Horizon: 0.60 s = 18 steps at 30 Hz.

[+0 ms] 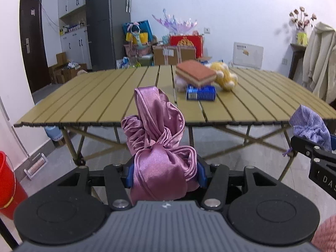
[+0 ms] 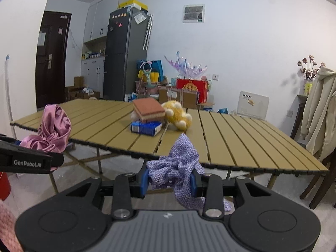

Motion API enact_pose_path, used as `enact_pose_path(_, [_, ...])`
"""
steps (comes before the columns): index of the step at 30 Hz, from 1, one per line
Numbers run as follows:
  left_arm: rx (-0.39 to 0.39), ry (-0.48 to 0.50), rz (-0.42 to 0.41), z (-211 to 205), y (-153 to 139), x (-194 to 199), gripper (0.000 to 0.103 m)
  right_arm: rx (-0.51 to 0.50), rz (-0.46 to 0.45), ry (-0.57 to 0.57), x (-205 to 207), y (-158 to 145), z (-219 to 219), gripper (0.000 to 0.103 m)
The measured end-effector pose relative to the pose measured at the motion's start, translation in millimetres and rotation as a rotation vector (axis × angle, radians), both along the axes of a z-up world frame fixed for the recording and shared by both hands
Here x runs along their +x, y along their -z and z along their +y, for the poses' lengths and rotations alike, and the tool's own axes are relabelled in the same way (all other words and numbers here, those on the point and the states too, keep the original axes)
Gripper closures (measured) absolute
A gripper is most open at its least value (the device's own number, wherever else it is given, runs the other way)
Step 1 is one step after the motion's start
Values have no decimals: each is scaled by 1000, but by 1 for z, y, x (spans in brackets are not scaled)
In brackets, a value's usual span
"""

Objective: Collect trash
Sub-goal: 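Carry the pink bag and lilac cloth down over the black bin with both grippers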

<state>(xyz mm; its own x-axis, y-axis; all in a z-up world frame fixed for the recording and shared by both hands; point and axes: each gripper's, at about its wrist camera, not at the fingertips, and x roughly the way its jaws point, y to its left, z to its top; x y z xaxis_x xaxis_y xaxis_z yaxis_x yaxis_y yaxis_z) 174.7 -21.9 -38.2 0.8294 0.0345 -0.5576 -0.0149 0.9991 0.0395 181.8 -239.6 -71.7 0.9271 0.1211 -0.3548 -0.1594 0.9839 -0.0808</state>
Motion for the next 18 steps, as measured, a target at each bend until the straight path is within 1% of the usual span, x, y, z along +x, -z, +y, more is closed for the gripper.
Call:
enact_pose_path(7, [9,9,115,-1,31,-11,49,-17,58,-19,-12,25,2,67])
enact_pose_path(18, [27,0,275,1,83,-11,49,-45,231,-34,-24,87,6,67])
